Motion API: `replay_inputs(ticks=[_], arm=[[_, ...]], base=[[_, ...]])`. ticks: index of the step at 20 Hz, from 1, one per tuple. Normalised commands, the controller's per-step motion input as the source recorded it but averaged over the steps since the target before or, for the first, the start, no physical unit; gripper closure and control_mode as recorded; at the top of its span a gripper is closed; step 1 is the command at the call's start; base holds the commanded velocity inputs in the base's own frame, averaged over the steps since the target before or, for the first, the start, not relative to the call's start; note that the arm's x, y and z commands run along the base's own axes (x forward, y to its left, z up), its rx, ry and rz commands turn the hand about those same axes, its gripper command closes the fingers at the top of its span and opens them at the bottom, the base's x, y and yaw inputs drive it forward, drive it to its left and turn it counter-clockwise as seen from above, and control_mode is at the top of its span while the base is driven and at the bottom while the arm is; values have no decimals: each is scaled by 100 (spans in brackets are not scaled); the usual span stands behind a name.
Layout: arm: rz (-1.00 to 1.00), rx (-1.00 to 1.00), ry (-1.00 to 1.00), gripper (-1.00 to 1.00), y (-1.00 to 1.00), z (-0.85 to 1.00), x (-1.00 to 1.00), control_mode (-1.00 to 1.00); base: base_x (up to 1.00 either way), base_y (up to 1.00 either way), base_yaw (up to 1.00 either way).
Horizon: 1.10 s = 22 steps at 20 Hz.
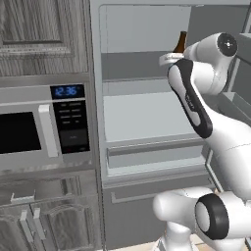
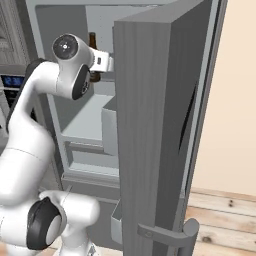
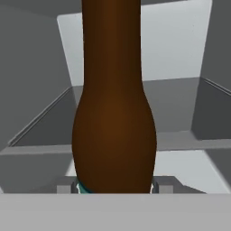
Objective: Place the beer on the top shelf of the fridge to keep it out of children's reach, and place the apple and lemon wedge on lower shelves for easy access.
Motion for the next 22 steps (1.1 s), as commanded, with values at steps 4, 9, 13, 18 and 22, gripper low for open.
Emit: replay_inputs(ticks=[4,9,13,18,22], arm=[[0,0,0,100,0,-15,42,-100],[1,0,0,100,0,-12,38,-100],[2,0,0,100,0,-14,39,-100],[2,0,0,100,0,-13,40,-100],[3,0,0,100,0,-10,43,-100]], base=[[0,0,0],[0,0,0],[0,0,0],[0,0,0],[0,0,0]])
